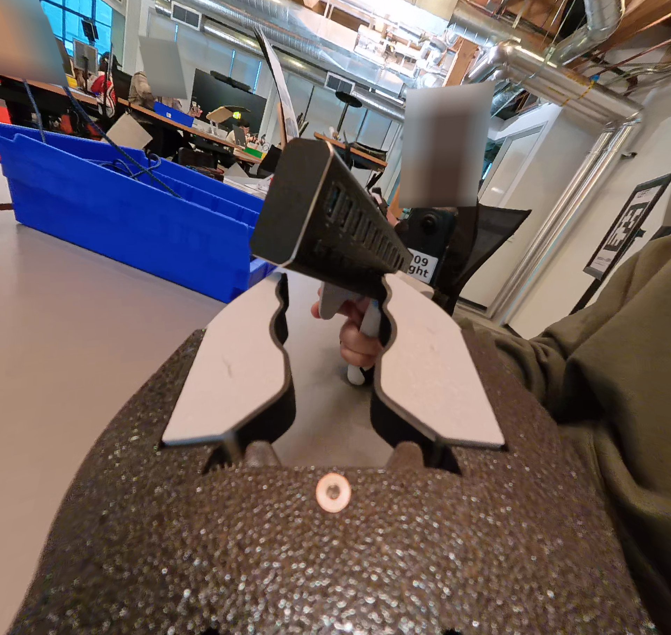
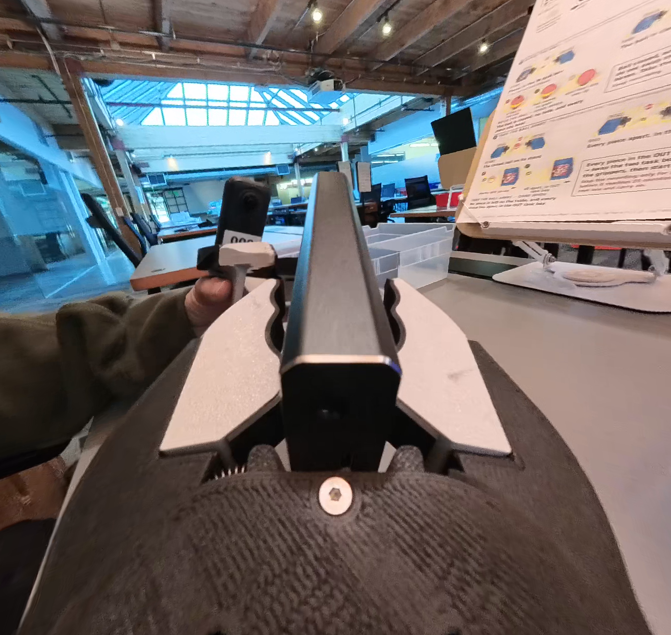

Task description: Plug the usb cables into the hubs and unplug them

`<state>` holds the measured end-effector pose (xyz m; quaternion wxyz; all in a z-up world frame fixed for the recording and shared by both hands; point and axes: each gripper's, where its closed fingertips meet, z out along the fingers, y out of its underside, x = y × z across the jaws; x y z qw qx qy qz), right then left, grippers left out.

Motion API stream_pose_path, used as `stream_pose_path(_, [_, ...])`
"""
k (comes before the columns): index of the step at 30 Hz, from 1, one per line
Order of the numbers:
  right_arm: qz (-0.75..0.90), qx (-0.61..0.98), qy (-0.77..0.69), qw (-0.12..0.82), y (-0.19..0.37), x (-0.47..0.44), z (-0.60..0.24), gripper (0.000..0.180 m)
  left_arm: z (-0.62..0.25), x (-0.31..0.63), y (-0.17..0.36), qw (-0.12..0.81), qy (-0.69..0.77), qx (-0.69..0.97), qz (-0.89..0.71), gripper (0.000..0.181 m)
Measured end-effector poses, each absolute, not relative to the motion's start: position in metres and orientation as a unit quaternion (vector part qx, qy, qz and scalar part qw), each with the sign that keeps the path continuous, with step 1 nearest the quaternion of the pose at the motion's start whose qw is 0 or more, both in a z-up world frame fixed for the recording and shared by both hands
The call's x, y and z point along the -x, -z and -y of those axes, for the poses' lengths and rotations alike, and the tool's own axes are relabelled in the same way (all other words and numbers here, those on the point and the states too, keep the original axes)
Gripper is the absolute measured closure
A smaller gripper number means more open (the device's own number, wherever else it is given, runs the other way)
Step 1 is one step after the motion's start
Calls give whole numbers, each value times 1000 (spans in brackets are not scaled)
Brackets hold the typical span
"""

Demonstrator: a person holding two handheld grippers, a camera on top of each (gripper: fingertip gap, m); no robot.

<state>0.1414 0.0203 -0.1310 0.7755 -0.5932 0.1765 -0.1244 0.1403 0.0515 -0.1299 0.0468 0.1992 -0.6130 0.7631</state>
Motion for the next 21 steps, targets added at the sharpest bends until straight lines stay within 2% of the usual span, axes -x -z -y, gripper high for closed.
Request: stream_pose_path(21, [-193, 587, 168, 768, 130, -148, -11, 125, -51, -149, 154, 71, -736, -248, 625, 130])
